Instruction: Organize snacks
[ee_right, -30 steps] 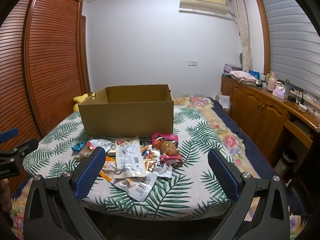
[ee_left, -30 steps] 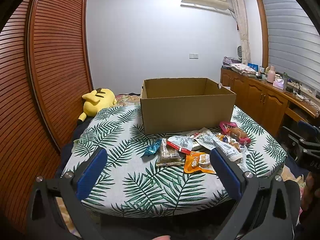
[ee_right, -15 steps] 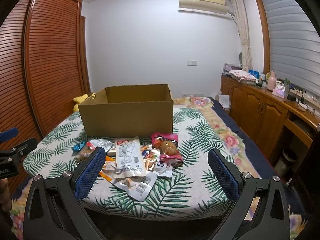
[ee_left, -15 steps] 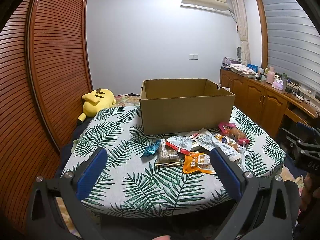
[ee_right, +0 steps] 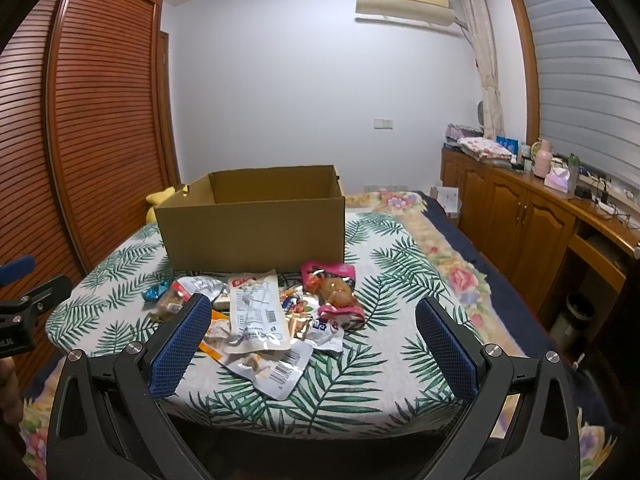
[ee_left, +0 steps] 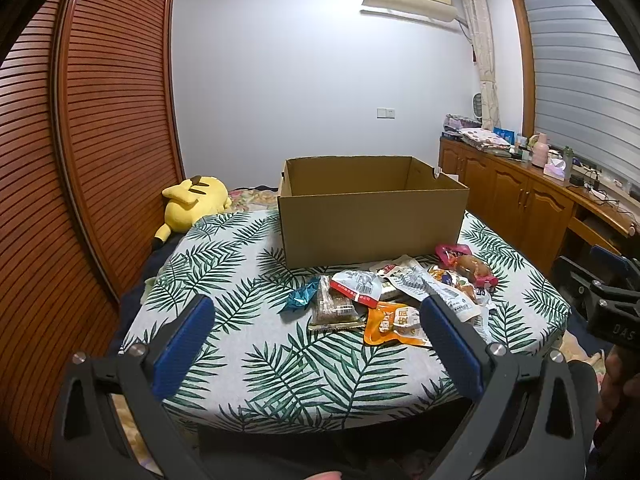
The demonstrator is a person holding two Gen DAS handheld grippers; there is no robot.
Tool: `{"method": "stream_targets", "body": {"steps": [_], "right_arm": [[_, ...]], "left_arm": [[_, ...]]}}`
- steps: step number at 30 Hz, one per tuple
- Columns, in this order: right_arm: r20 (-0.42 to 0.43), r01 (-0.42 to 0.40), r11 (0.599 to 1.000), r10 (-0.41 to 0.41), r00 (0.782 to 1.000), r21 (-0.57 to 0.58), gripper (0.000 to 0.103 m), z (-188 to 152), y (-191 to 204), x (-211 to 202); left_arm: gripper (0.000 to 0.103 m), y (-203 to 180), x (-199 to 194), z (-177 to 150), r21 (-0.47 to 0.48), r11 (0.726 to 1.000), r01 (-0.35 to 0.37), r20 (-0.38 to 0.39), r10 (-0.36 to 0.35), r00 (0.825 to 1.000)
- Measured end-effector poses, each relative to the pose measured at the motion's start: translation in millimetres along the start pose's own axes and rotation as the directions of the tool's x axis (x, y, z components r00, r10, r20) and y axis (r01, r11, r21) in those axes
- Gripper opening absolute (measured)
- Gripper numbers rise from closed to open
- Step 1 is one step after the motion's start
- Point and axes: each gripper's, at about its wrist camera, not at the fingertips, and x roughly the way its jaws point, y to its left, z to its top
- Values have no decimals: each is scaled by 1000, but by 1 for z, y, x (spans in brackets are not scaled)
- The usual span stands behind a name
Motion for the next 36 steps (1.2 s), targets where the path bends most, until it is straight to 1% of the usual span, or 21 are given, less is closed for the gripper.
{"method": "stream_targets", "body": {"steps": [7,13,16,22,27,31,36], "right_arm": [[-2,-1,1000,1,1000,0,103,0,0,1],[-13,-4,1000,4,1000,-5,103,-3,-1,3],[-24,-10,1000,10,1000,-14,103,-4,-2,5],[-51,-15,999,12,999,-52,103,-4,2,20],[-79,-23,997,18,997,-68,103,-6,6,38],[-97,-35,997,28,995,-68,103,-9,8,51],[-121,-64,995,56,991,-70,103,-14,11,67]], "left_arm": [[103,1,2,-5,-3,1000,6,-6,-6,1000],[103,2,12,-10,-3,1000,11,-29,-11,1000],[103,1,19,-14,-2,999,41,-42,-41,998],[103,-3,41,-19,7,997,79,-83,-78,993],[103,-5,61,-21,17,997,79,-111,-76,991],[103,-4,73,-22,23,997,77,-118,-73,990],[103,-4,85,-25,48,996,81,-152,-73,986]]}}
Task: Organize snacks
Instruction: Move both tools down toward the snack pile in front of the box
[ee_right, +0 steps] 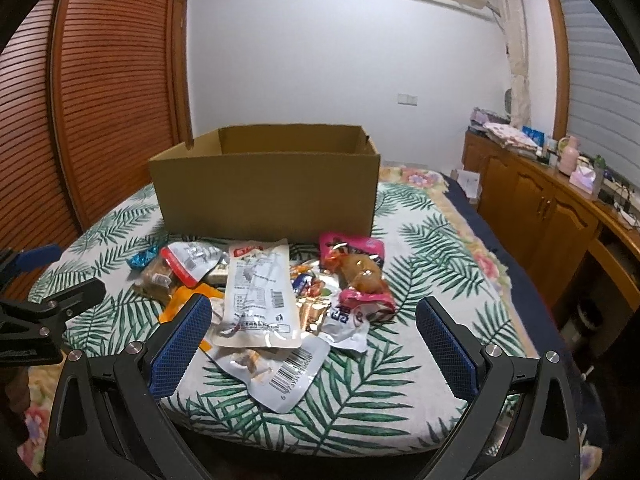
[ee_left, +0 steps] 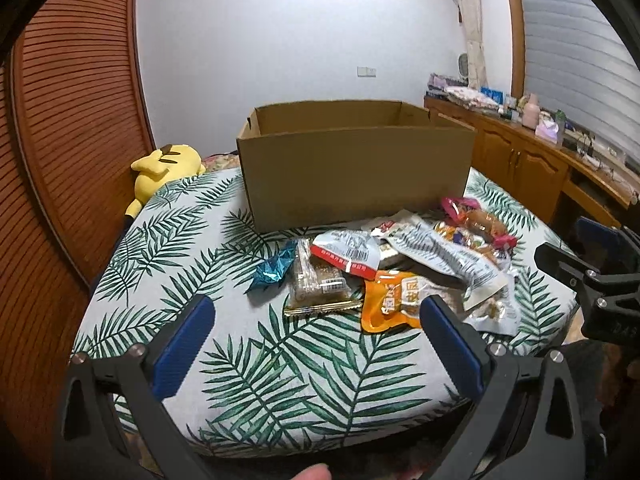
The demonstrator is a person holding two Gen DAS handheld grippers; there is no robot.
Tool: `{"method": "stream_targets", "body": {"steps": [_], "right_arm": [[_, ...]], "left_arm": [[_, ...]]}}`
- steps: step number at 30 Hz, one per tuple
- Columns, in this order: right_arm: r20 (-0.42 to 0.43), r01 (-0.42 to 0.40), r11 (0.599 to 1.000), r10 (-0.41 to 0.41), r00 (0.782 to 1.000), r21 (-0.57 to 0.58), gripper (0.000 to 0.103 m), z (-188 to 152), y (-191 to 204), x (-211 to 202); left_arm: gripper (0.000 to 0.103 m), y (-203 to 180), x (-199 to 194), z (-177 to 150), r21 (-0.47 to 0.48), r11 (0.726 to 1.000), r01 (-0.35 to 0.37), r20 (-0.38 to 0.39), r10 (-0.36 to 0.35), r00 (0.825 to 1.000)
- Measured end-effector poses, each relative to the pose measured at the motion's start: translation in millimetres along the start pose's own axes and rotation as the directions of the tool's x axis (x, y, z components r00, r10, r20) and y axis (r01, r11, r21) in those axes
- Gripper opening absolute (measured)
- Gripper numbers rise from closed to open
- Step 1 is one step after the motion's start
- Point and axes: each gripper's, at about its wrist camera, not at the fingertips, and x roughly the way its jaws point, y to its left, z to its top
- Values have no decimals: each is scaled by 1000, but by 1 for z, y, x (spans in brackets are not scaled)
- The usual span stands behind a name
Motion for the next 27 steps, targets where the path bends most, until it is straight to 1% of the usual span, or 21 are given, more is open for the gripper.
{"method": "stream_targets", "body": {"steps": [3,9,13,14,16,18,21,22,24,27], "right_arm": [[-24,-30,999,29,999,-19,103,-2,0,9],[-90,-131,991,127,988,-35,99,-5,-6,28],[-136,-191,981,186,973,-30,91,1,-4,45],[-147,-204,979,197,969,-31,86,2,-3,49],[-178,-243,969,233,956,-41,80,6,4,60],[-215,-278,959,260,941,-60,74,10,13,73],[-252,-314,946,285,925,-79,68,16,24,88],[-265,-318,944,286,921,-85,67,18,27,93],[-287,-316,943,276,917,-102,66,22,32,103],[-308,-316,943,272,911,-101,65,27,30,111]], "left_arm": [[103,4,6,-2,-2,999,45,-19,-45,999],[103,11,20,1,3,998,61,-39,-61,997],[103,20,30,6,4,998,68,-52,-68,996],[103,22,33,8,5,997,79,-51,-79,996],[103,27,38,10,5,996,90,-56,-90,994],[102,31,47,12,7,996,94,-77,-93,993],[100,36,61,15,7,993,116,-103,-115,988],[98,37,65,16,5,992,126,-113,-125,986],[96,38,73,19,4,989,150,-130,-149,980],[89,33,82,24,18,984,179,-151,-174,973]]}}
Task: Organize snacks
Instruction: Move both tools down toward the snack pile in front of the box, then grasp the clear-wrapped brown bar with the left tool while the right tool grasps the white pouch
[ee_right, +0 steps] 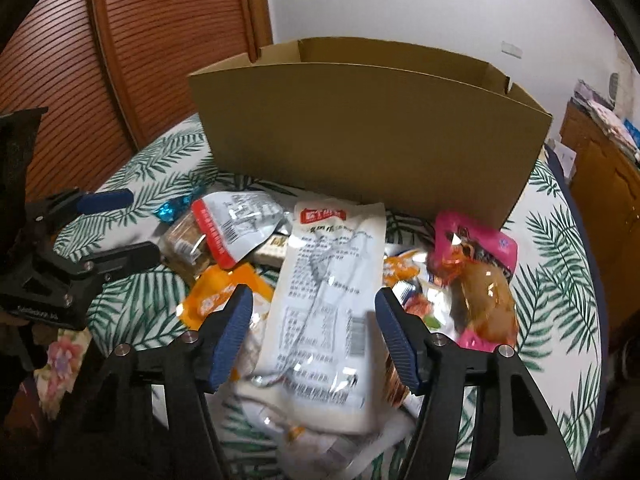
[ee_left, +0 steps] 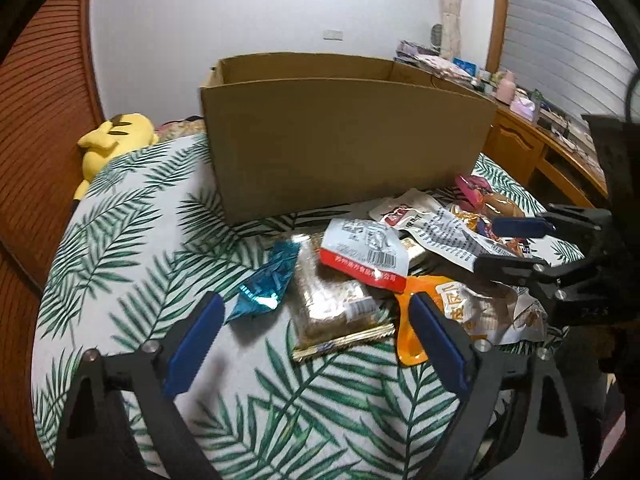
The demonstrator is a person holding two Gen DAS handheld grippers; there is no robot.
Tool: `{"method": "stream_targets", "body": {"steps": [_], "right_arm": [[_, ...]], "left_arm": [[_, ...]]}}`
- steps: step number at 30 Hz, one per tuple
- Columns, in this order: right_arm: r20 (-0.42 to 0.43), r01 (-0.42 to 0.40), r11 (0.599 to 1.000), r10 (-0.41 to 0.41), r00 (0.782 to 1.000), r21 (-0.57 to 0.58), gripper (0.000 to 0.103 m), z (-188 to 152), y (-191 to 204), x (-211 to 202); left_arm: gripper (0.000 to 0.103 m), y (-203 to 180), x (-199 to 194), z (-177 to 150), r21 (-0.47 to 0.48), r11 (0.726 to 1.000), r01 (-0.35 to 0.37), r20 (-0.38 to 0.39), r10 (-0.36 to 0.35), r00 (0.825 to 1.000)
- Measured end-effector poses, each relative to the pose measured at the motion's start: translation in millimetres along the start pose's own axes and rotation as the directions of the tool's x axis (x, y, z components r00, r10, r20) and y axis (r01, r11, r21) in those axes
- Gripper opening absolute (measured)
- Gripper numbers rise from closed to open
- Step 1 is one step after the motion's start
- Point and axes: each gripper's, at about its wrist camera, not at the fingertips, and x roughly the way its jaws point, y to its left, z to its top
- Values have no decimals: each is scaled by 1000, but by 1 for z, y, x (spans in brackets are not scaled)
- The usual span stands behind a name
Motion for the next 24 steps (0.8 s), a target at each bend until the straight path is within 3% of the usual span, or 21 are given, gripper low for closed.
{"method": "stream_targets", "body": {"steps": [2,7,15,24], "right_arm": [[-15,-5,1000,5,1000,1,65,3,-3,5],[-50,-2,1000,1,999,-20,62,7,-3,16],[-83,-8,1000,7,997,-20,63,12,-4,28],[-114,-3,1000,1,993,-16,68,16,-6,49]], "left_arm": [[76,-3,6,4,16,1000,13,-20,-13,1000],[57,-6,20,7,42,999,20,-79,-16,997],[57,-6,35,8,40,998,48,-135,-43,990],[60,-3,48,12,35,998,43,-139,-37,990]]}}
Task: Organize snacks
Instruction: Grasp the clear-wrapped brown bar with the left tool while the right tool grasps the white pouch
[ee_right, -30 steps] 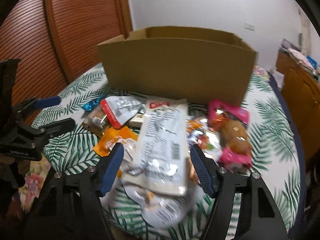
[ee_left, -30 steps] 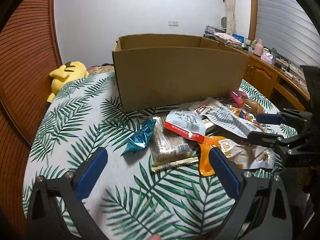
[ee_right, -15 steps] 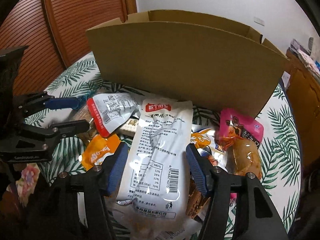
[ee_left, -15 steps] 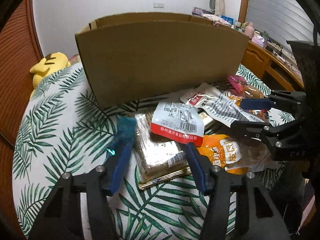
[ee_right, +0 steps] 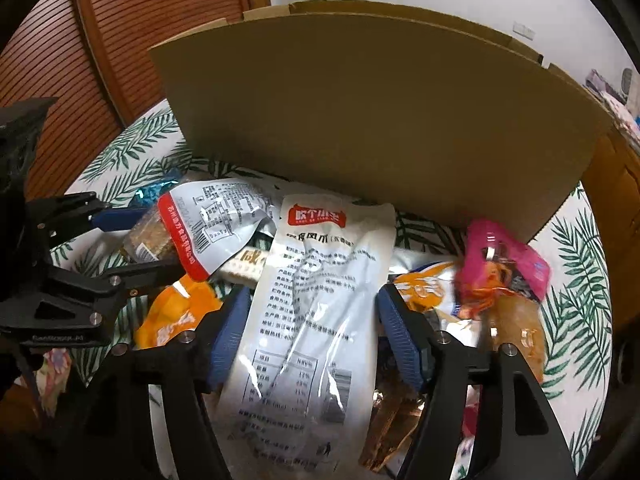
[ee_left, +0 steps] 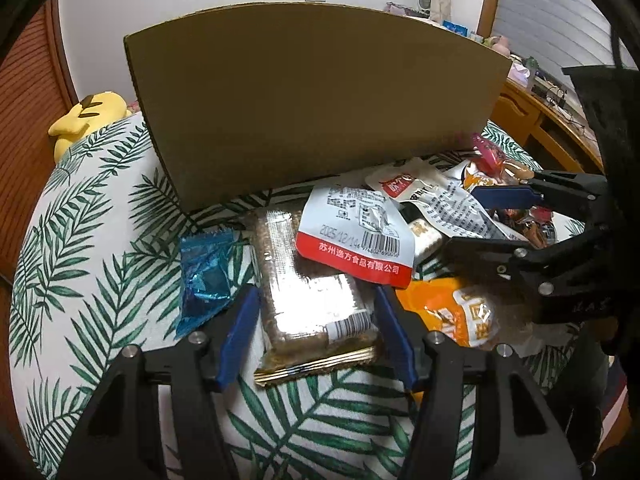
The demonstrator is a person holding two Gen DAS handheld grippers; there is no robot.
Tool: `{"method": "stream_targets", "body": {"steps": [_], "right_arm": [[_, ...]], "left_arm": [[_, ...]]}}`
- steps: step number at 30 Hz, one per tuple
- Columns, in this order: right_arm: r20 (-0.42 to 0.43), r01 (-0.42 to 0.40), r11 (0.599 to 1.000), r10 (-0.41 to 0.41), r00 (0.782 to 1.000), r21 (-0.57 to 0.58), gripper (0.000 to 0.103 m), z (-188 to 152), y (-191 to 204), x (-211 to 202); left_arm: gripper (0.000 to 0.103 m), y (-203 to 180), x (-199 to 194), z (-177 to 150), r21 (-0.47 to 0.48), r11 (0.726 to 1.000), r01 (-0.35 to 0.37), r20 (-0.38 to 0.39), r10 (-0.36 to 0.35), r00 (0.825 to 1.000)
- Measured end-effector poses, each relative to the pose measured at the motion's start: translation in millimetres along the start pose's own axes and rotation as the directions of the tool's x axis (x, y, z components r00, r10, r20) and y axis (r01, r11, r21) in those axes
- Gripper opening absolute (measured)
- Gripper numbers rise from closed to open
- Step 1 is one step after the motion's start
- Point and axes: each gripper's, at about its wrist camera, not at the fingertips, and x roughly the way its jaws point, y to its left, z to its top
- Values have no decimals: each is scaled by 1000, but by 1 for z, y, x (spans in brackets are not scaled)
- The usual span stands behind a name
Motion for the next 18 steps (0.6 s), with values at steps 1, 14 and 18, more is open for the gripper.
{"method": "stream_targets", "body": {"steps": [1,14,18], "right_arm": [[-1,7,1000,-7,1000,-2,70,1,0,3],[9,17,998,-17,1000,-58,57,1,7,5],[36,49,995,-46,998,-83,53,-1,14,1]], "left_arm": [[60,0,1,0,5,1000,-5,1,5,1000],[42,8,-3,-1,-6,1000,2,18,-2,1000],[42,9,-7,-5,-8,1000,10,25,-10,1000]]}}
